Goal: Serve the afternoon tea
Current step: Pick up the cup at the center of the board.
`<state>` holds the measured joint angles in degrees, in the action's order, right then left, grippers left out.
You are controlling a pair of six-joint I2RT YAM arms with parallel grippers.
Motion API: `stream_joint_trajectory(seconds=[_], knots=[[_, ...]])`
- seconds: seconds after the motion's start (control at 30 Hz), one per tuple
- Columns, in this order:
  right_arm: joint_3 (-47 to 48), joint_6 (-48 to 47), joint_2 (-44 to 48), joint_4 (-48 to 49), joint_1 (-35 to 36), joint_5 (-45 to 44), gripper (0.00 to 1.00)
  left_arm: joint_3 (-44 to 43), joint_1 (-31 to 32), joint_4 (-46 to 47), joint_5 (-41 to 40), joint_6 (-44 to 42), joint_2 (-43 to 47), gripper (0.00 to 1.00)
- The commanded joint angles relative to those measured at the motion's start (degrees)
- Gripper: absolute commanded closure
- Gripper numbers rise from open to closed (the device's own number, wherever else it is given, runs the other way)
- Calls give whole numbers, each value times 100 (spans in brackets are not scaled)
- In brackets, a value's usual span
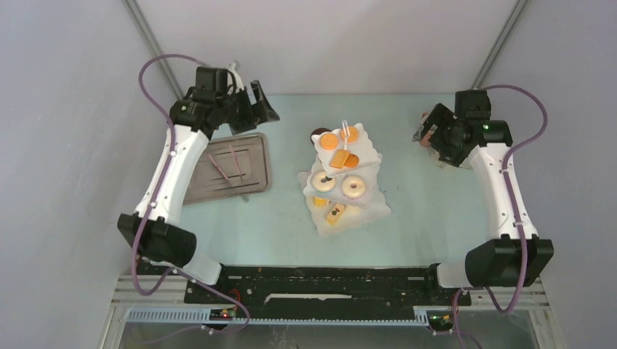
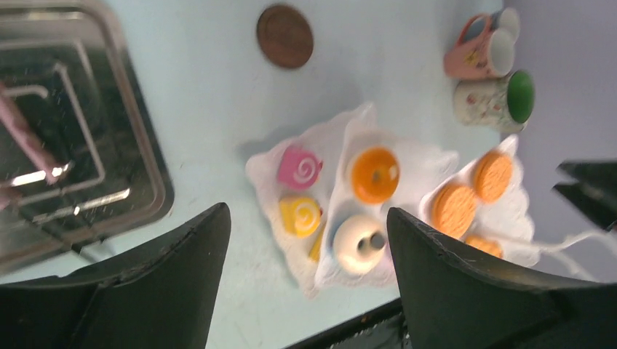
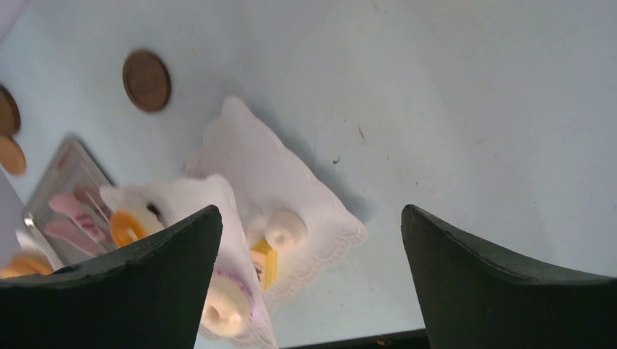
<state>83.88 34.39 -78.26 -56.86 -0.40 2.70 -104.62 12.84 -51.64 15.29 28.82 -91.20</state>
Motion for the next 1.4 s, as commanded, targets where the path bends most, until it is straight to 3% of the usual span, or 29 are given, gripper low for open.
stream_joint_trajectory(seconds=[0.0,0.2,0.43,0.63,0.83,1.1,1.23,1.37], knots=[[381,1095,-347,305,-286,-643,4,943,-61,-14,98,-541,597,15],[40,1552,-802,407,-1146,-252,8,1419,-65,49,-40,-1047,1105,15],[1214,6,-1727,249,-1230,-482,11,1675,-96,-67,-301,-1314,1141,16],[1600,-1148,-2263,1225,-1107,-729,22,1820,-147,-63,-542,-1309,1004,16],[2597,-1936,-3210,1221,-1079,-557,29,1912,-204,-474,-818,-1346,1057,17],[4492,-2743,-4567,737,-1084,-339,41,1961,-334,-395,-782,-1312,956,16],[4926,-2977,-4943,596,-1093,-43,49,1976,-335,-448,-857,-1325,991,17],[4887,-3001,-5076,547,-1112,-39,46,2042,-335,-453,-940,-1326,1047,17]])
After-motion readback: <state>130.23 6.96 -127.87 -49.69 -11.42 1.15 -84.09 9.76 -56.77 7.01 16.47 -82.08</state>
